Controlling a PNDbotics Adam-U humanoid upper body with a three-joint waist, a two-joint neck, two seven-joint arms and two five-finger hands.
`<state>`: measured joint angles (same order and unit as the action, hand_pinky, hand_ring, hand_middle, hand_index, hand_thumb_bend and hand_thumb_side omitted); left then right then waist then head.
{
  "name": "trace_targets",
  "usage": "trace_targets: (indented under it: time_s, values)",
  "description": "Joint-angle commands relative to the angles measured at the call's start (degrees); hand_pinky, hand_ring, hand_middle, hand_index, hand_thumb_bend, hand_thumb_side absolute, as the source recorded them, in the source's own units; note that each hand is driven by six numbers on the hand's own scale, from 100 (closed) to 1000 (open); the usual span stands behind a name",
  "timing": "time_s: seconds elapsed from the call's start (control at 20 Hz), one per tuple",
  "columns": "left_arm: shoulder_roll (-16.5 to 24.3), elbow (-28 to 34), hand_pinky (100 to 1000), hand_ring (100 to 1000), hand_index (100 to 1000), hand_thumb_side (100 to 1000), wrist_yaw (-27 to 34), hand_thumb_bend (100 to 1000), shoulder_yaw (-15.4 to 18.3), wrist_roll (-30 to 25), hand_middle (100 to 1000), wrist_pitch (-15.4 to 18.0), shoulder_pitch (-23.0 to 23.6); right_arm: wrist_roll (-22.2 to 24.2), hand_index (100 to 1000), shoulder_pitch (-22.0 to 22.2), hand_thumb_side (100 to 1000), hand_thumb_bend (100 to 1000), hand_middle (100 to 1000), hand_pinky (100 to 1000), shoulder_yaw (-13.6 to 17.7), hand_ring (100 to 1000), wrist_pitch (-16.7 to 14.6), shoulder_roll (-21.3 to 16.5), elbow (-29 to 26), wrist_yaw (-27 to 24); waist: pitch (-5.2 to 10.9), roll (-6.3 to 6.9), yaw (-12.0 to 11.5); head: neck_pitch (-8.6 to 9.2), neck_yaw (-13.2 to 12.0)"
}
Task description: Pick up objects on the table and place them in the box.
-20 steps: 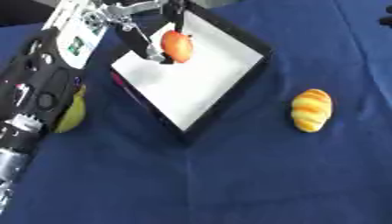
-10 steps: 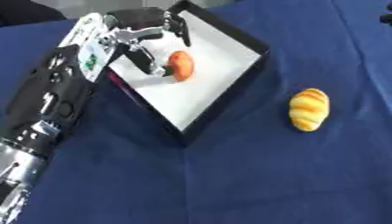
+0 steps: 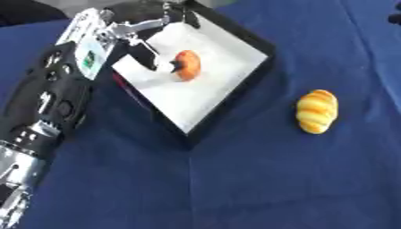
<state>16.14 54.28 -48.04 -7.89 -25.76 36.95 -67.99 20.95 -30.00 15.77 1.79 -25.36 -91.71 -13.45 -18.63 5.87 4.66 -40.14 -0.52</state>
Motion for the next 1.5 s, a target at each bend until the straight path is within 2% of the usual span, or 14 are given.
trace_targets:
  time_s: [0.05,0.1,0.2,0.3,0.5,0.6,0.8,1.05,1.2,1.5]
  values:
    - [2.0,5.0,845,827,885,315,3.3,100,2.2,1.2,816,-0.7,-1.3,-0.1,878,-0.5,597,100,748,1000,0.2,781,0.0,-0.9,-1.6,-0.5,2.08,0.52,-0.2,-0.21,0.1]
    - [2.3,6.6,836,820,884,198,4.4,144,2.7,2.1,814,-1.1,-1.4,-0.2,878,-0.5,598,100,749,1000,0.2,781,0.1,-0.9,-1.6,-0.5,2.16,0.54,-0.3,-0.23,0.2]
    - [3.3,9.8,817,806,875,143,6.4,114,3.6,4.1,806,-2.2,-1.7,-0.2,878,-0.3,598,100,749,1000,0.2,781,0.2,-0.9,-1.6,-0.5,2.35,0.55,-0.5,-0.36,0.4]
    - [5.4,13.0,806,798,875,100,8.3,123,4.3,6.0,803,-3.4,-1.9,-0.3,878,0.0,599,100,749,1000,0.3,781,0.3,-1.0,-1.6,-0.4,2.69,0.65,-0.9,-0.65,0.5]
    - [10.7,18.9,807,800,879,100,12.2,151,2.9,9.8,814,-5.6,0.2,-0.4,877,0.7,596,100,749,1000,0.5,781,0.3,-1.6,-1.5,-0.2,3.36,0.87,-2.2,-1.24,1.4]
    - [13.6,21.2,810,802,881,100,14.0,177,1.5,11.6,815,-6.0,2.0,-0.6,877,1.0,595,100,749,1000,0.7,781,0.2,-1.9,-1.4,-0.2,3.57,0.89,-2.8,-1.53,2.3]
    - [19.9,24.6,807,799,877,100,17.9,170,-0.6,13.3,809,-6.1,7.0,-0.9,877,1.4,593,100,749,1000,1.0,782,0.0,-2.4,-1.4,-0.1,3.61,0.81,-3.8,-1.80,3.8]
    - [28.0,27.7,820,808,893,132,22.9,224,-3.3,11.9,818,-5.1,15.0,-1.4,877,2.0,593,100,749,1000,1.4,782,-0.5,-3.4,-1.2,0.0,3.39,0.86,-4.9,-2.22,4.5]
    - [32.5,28.9,830,817,895,174,25.7,263,-4.6,9.6,825,-4.8,19.5,-1.4,877,2.1,591,100,749,1000,1.5,782,-0.9,-3.7,-1.0,0.1,3.17,0.73,-5.3,-1.83,4.5]
    - [41.1,33.9,854,833,902,236,31.4,368,-4.8,5.1,839,-5.8,28.8,-1.2,877,1.7,593,100,750,1000,1.4,782,-1.2,-3.4,-0.7,0.1,2.72,0.36,-4.9,-1.67,3.2]
